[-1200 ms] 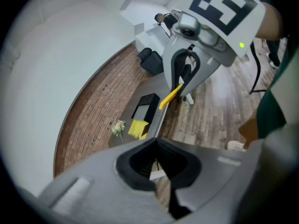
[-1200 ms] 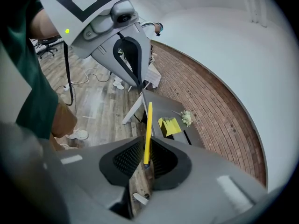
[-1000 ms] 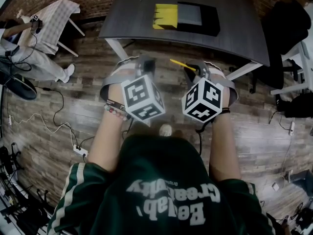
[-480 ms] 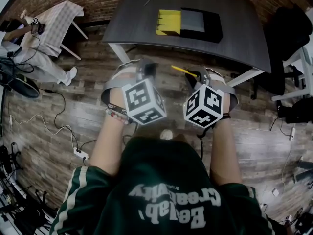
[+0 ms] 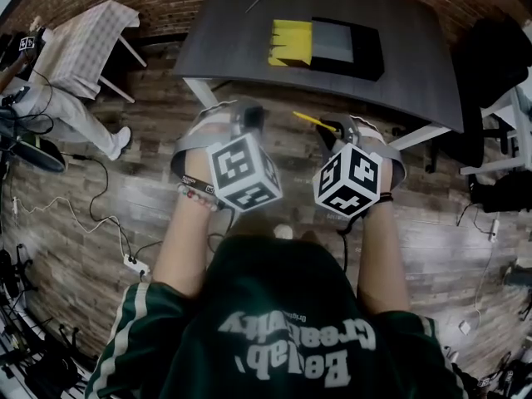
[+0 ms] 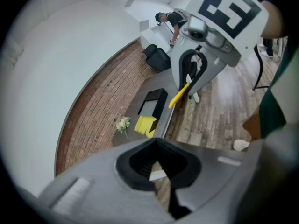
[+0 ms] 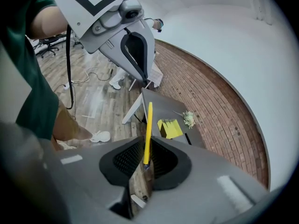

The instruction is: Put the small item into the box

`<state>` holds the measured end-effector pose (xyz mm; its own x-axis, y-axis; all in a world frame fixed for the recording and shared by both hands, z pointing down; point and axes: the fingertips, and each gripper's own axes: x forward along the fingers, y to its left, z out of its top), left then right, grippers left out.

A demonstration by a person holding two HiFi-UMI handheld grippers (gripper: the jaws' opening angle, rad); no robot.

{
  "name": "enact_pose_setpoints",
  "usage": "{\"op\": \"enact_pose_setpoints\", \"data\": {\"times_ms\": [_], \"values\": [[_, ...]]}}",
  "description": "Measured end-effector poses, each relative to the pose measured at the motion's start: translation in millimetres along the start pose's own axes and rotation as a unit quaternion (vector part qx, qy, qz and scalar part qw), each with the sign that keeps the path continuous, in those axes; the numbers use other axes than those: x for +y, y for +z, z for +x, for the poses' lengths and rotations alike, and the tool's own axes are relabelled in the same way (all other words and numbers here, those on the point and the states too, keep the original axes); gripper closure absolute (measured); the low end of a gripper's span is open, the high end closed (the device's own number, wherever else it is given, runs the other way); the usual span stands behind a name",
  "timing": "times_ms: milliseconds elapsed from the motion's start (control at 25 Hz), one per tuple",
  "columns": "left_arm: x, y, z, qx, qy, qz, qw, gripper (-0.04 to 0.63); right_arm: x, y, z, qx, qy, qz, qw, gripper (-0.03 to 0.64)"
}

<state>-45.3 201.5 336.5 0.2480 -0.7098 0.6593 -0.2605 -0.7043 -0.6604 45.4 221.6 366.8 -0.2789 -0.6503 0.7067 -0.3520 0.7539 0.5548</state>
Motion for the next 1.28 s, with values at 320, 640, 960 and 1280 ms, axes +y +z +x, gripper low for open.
{"op": "enact_pose_setpoints", "data": {"times_ms": [320, 640, 960, 1280], "values": [[37, -3, 35, -0.005, -0.008, 0.003, 1.0000, 0.592, -35, 12, 33, 0.004, 0.002, 0.006, 1.000, 0.566], [77, -8, 81, -0.003, -0.017, 0.004, 0.9998, 0.592, -69, 21, 75, 0.006, 0.013, 0.014, 1.000, 0.566], [119, -17, 139, -0.007, -0.036, 0.011, 0.9993, 0.592, -112, 22, 128, 0.024, 0.017, 0.035, 0.999, 0.566], [164, -18, 196, -0.025, -0.064, 0.029, 0.9972, 0.592, -159, 31, 175, 0.051, 0.016, 0.058, 0.997, 0.566]]}}
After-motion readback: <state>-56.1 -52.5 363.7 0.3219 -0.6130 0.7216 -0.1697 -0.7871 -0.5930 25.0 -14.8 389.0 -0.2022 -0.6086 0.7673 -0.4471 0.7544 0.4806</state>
